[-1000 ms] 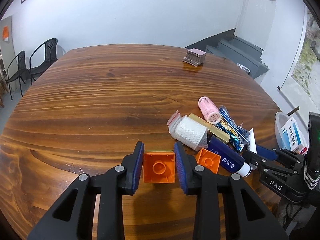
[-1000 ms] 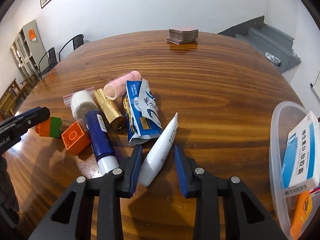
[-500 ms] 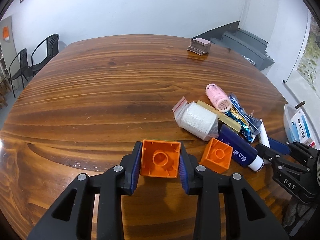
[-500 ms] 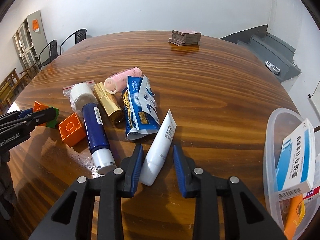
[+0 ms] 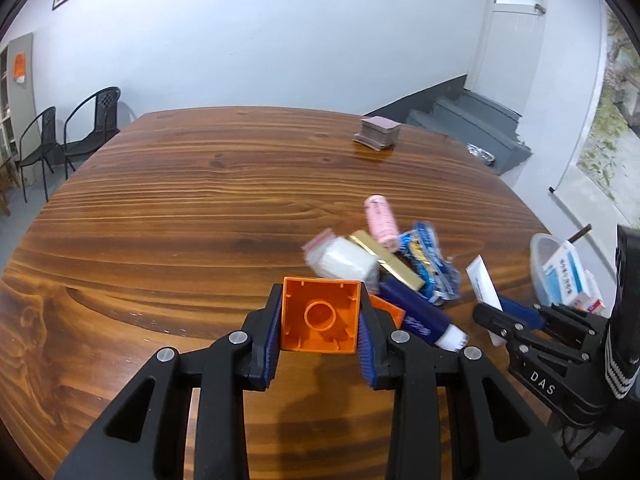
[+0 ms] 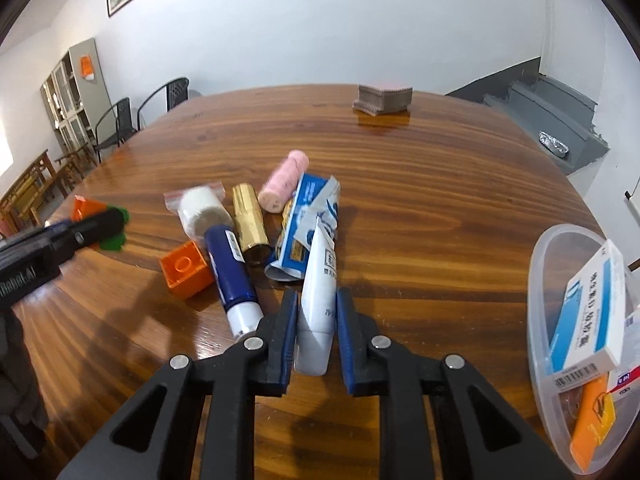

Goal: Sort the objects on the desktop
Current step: 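Carry the orange brick in the left tool and white tube in the right tool to the bowl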

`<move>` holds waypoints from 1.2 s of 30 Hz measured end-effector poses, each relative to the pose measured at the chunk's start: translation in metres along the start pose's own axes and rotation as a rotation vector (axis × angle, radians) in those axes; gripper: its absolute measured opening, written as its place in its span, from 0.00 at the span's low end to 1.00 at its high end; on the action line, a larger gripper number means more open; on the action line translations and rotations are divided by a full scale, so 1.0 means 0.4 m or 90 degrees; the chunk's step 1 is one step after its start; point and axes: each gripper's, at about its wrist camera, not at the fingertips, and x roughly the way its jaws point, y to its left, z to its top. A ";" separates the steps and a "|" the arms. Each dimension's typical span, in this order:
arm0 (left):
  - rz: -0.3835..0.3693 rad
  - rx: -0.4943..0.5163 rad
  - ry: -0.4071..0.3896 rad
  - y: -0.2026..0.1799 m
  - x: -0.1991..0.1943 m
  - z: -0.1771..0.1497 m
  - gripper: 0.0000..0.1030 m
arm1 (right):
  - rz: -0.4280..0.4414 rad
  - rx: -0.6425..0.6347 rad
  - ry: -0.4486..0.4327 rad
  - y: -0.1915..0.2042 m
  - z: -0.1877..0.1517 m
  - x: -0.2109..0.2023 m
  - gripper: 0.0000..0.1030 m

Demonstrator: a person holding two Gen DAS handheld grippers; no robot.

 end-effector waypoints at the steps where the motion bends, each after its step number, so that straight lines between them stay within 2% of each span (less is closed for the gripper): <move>1: -0.004 0.004 -0.002 -0.009 -0.004 -0.001 0.34 | 0.001 0.001 -0.007 0.000 0.001 -0.011 0.21; 7: -0.026 0.023 -0.018 -0.056 -0.029 -0.006 0.34 | 0.006 0.020 -0.038 -0.024 0.002 -0.059 0.21; 14: -0.058 0.042 -0.025 -0.117 -0.042 -0.010 0.34 | 0.006 0.036 -0.048 -0.040 0.003 -0.077 0.21; 36: -0.082 0.054 -0.022 -0.196 -0.043 -0.032 0.34 | 0.015 0.065 -0.098 -0.081 -0.010 -0.166 0.21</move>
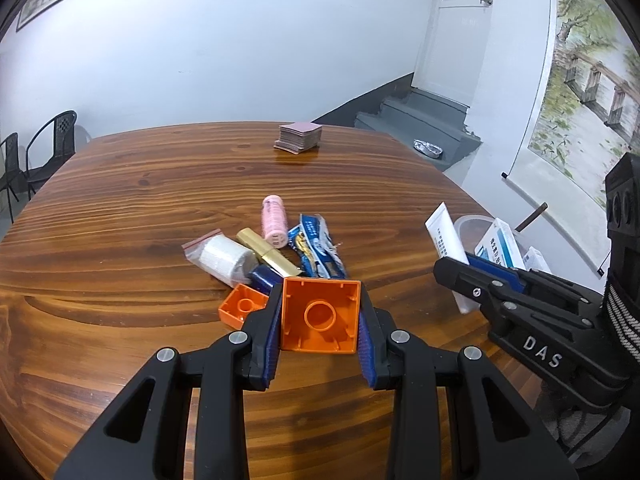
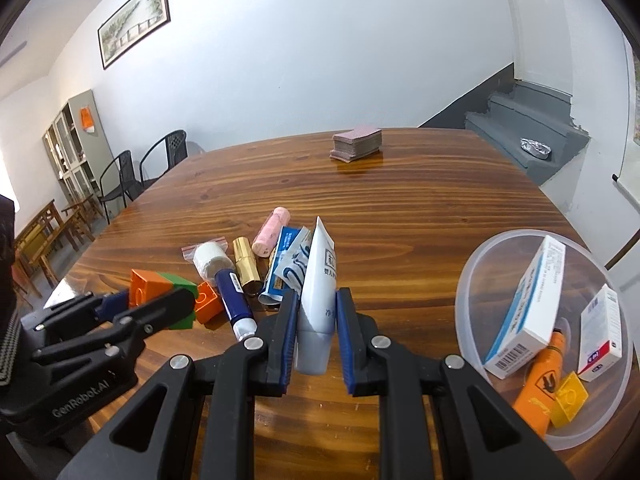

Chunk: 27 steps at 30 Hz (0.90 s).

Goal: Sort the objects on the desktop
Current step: 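Carry the orange brick in the left tool and white tube in the right tool to the bowl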

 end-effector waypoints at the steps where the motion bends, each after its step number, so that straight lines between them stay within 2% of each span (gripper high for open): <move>1: -0.001 0.000 0.000 -0.003 0.001 0.000 0.34 | 0.001 0.003 -0.003 -0.004 0.001 -0.005 0.21; 27: -0.017 0.015 -0.003 -0.087 -0.004 0.000 0.34 | -0.002 0.051 -0.055 -0.093 0.006 -0.088 0.21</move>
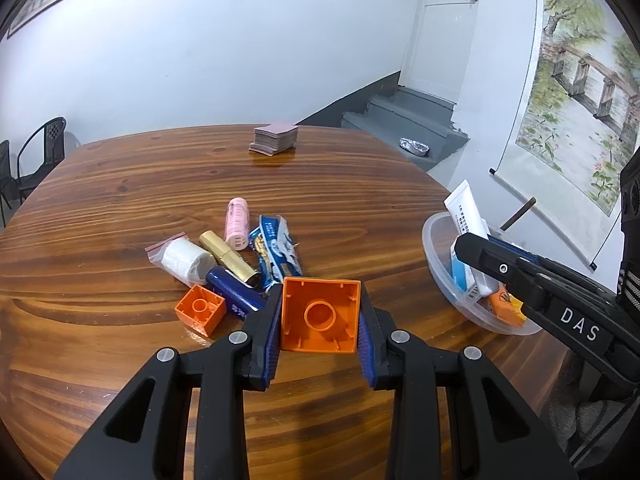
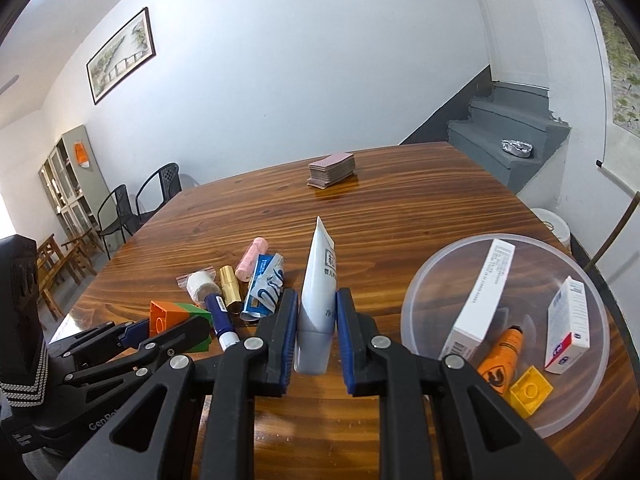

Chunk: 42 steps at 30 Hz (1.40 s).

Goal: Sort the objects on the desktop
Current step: 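Carry the orange brick in the left tool and white tube in the right tool to the bowl, then open the right tool to drop the white tube while the left tool releases the orange brick into the bowl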

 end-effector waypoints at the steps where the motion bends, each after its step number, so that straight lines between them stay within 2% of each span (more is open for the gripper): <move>1: -0.001 0.001 0.000 -0.004 -0.001 0.000 0.34 | -0.001 0.001 -0.002 -0.003 0.000 -0.003 0.21; 11: -0.007 0.017 0.001 -0.052 0.000 0.009 0.34 | -0.024 0.035 -0.021 -0.079 -0.005 -0.041 0.21; 19: -0.016 0.052 0.004 -0.124 0.010 0.019 0.34 | -0.051 0.065 -0.036 -0.164 -0.012 -0.079 0.21; 31: -0.053 0.082 0.016 -0.239 0.058 0.047 0.34 | -0.136 0.126 -0.048 -0.346 -0.047 -0.130 0.21; 35: -0.072 0.095 0.026 -0.284 0.081 0.054 0.34 | -0.136 0.148 -0.050 -0.386 -0.052 -0.139 0.21; 42: -0.097 0.111 0.035 -0.346 0.115 0.070 0.34 | -0.115 0.158 -0.037 -0.396 -0.055 -0.134 0.22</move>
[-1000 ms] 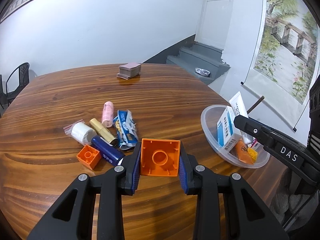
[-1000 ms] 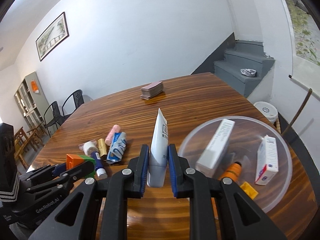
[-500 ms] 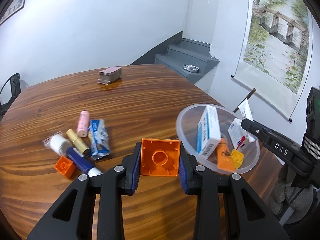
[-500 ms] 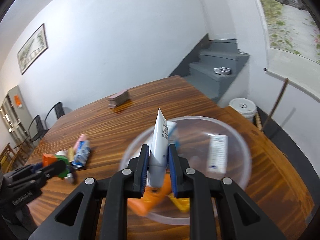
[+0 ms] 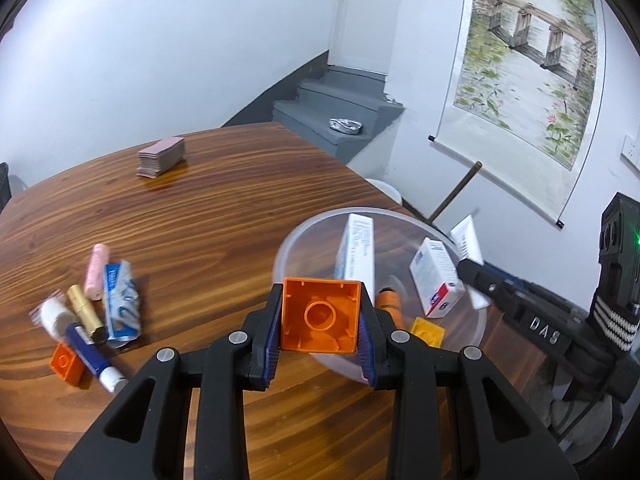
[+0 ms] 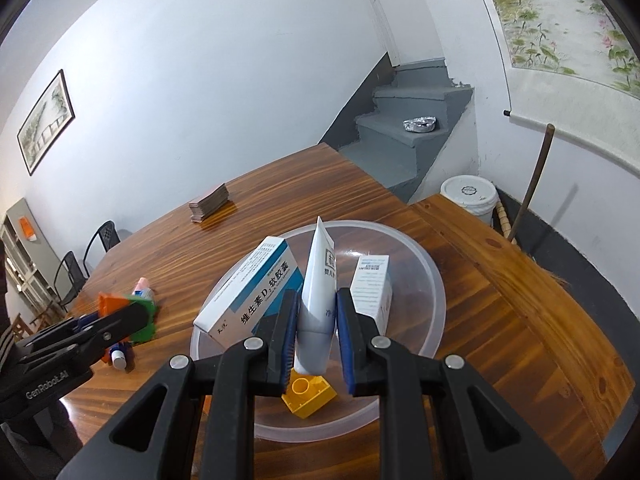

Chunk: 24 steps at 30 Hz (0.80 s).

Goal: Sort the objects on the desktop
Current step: 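Open the right tool to drop the white tube while the left tool releases the orange brick into the bowl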

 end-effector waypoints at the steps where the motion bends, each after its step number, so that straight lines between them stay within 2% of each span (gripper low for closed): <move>1: -0.003 0.001 0.001 -0.004 0.004 0.002 0.34 | 0.000 0.001 0.004 -0.001 -0.001 0.002 0.22; 6: -0.016 0.009 0.008 -0.025 0.024 0.005 0.34 | -0.003 0.027 0.020 -0.022 -0.005 0.005 0.24; 7: -0.018 0.010 0.010 -0.026 0.028 0.006 0.34 | -0.004 0.032 0.022 -0.025 -0.006 0.006 0.32; 8: -0.019 0.010 0.011 -0.026 0.033 0.006 0.34 | -0.003 0.037 0.026 -0.028 -0.007 0.007 0.44; 10: -0.018 0.008 0.013 -0.022 0.039 0.009 0.34 | -0.001 0.046 0.027 -0.031 -0.009 0.007 0.54; 17: -0.023 -0.001 0.015 -0.003 0.067 0.029 0.34 | 0.002 0.046 0.019 -0.024 -0.012 0.000 0.55; 24: -0.073 -0.044 0.029 0.013 0.121 0.052 0.35 | 0.001 0.037 0.017 -0.014 -0.013 -0.001 0.55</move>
